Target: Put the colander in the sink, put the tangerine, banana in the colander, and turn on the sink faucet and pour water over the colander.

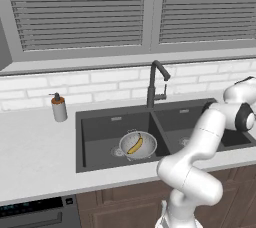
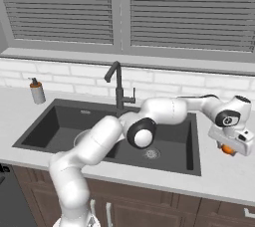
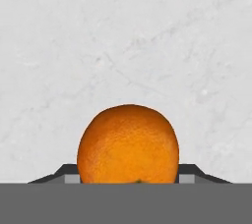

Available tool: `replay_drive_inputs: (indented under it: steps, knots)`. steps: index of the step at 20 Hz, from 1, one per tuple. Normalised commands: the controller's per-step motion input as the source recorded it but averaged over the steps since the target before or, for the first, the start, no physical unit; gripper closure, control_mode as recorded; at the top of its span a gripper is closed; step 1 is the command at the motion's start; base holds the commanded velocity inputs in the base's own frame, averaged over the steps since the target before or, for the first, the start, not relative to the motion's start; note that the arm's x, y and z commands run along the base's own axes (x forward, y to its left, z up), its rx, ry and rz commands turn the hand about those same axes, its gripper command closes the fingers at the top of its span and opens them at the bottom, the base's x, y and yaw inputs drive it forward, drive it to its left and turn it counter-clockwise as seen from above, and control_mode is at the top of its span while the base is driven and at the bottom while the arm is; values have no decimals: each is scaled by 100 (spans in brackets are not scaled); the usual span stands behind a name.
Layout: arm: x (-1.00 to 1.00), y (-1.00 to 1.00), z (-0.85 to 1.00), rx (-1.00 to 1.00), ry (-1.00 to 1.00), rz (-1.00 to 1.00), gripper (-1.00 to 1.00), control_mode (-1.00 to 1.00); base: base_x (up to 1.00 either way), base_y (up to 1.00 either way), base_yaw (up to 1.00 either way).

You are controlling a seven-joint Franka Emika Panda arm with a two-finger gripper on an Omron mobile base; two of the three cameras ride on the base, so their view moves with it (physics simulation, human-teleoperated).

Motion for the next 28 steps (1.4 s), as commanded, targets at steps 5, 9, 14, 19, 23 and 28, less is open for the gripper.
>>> replay_drive_inputs:
  steps: [5,9,14,19,23,28]
  knots:
    - [-51,61,9,-1,0,12,100,-100,0,0,0]
    - [-56,83,4,-17,-6,12,100,-100,0,0,0]
    - [-49,84,17,-19,-4,23,100,-100,0,0,0]
    - [-30,66,40,-14,-1,31,100,-100,0,0,0]
    - [-39,81,26,-5,0,24,100,-100,0,0,0]
    - [-22,81,36,0,5,8,100,-100,0,0,0]
